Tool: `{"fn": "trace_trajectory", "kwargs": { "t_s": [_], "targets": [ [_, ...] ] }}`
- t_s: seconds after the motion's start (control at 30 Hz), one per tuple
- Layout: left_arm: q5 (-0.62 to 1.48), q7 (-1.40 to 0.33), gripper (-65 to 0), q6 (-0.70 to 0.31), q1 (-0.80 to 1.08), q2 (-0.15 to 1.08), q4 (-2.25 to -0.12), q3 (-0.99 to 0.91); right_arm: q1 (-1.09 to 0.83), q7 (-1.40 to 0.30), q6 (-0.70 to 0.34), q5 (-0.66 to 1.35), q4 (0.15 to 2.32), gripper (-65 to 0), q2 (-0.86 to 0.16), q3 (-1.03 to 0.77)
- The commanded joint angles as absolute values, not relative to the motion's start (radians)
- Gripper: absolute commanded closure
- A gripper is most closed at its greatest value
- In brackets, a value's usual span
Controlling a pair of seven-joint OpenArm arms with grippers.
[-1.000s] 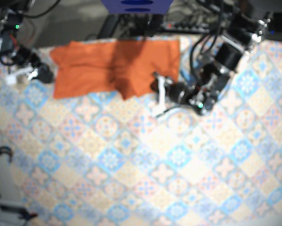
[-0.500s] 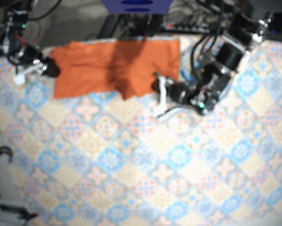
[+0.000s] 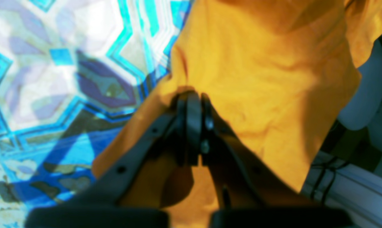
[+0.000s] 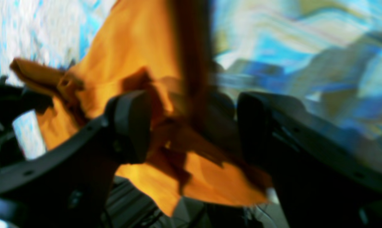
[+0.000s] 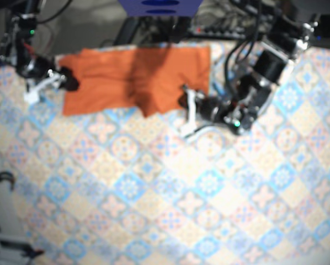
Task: Fold the T-shirt properly
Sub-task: 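Move the right gripper to the strip's other end and grasp it, then fold the grasped end over toward the left gripper with the right gripper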
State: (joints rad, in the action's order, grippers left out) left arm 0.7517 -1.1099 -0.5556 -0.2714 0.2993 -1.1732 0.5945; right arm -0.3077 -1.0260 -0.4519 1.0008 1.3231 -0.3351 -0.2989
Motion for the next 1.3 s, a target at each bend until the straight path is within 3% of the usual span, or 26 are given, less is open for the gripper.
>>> {"fn": "trace_trajectory", "kwargs": {
  "t_s": [0.0, 0.47, 0.53, 0.77, 1.03, 1.27],
  "targets": [
    [0.757, -1.102, 0.0, -0.561, -0.291, 0.303, -1.188, 0.59, -0.308, -1.036, -0.456, 1.01, 1.345, -41.5, -0.346, -0.291],
    [0.754, -1.104, 0.0, -0.561, -0.291, 0.303, -1.188, 0.59, -0.308, -1.035, -0.456, 1.007, 1.343, -40.6, -0.325, -0.259],
    [0.754, -1.104, 0.0, -0.561, -0.292, 0.303, -1.188, 0.59, -0.308, -1.035, -0.456, 1.007, 1.343, -37.4, -0.325, -0.259],
    [0.754, -1.104, 0.0, -0.561, -0.295, 0.303, -1.188, 0.59, -0.306, -1.033, -0.456, 1.004, 1.342, -16.8, -0.325, -0.257],
    [0.762, -1.104, 0.0, -0.561, -0.297, 0.317, -1.19, 0.585, -0.306, -1.02, -0.456, 1.004, 1.354, 0.0, -0.325, -0.236],
    [0.762, -1.11, 0.0, -0.561, -0.289, 0.346, -1.288, 0.452, -0.308, -1.02, -0.456, 0.901, 1.477, 0.0, -0.325, -0.236]
  ]
}}
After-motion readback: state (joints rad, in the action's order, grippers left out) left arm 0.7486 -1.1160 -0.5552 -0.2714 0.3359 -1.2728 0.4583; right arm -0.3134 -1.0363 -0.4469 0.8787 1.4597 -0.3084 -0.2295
